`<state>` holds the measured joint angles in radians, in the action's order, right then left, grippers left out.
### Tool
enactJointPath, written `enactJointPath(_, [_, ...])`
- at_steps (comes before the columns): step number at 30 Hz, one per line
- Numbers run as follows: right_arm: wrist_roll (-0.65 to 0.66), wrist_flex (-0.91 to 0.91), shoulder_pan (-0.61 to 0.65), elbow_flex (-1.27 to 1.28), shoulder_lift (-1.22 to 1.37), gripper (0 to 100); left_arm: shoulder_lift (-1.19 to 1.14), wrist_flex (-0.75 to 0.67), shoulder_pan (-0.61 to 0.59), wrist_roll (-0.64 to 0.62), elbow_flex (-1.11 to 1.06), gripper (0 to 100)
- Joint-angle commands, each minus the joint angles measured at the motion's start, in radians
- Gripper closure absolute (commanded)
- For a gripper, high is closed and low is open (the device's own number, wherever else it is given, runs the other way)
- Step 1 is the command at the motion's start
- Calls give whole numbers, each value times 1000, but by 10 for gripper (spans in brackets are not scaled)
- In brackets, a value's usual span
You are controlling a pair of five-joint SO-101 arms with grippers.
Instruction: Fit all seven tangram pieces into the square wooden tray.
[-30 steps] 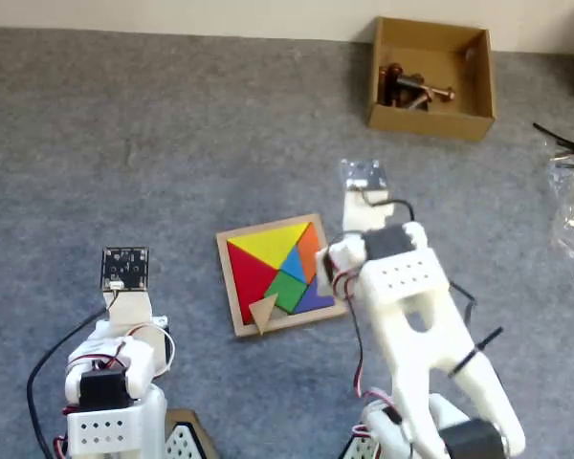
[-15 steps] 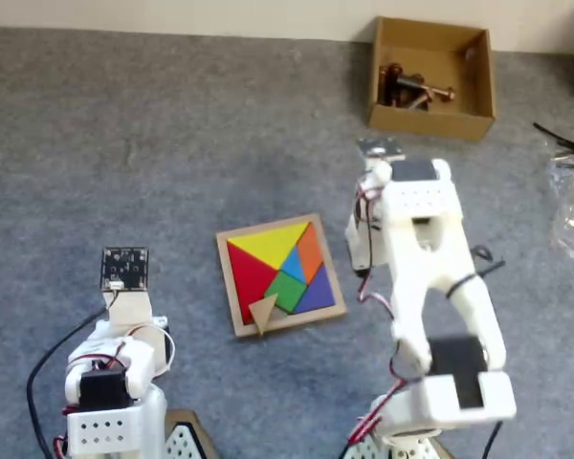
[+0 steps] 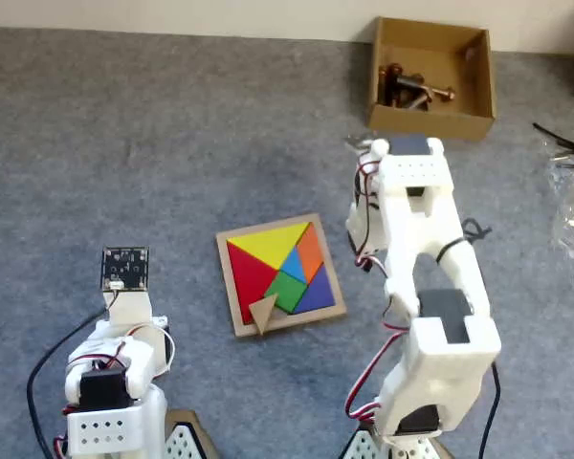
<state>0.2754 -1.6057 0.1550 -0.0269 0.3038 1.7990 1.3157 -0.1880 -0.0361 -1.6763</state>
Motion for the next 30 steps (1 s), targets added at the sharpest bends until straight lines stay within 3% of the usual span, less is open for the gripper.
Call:
enactJointPath(1, [72,12,-4,-59,2,807,-7,8,-8,-2,-21,995])
enactJointPath(9, [258,-96,179,-61,4,810,-7,8,-8,-2,-21,995])
enactJointPath(20, [265,-97,271,-131,7,812,-7,8,-8,-2,-21,995])
enactJointPath(25, [265,-93,334,-134,7,921,-7,8,-8,-2,-21,995])
enactJointPath(30, [265,-90,377,-131,10,930,-7,8,-8,-2,-21,995])
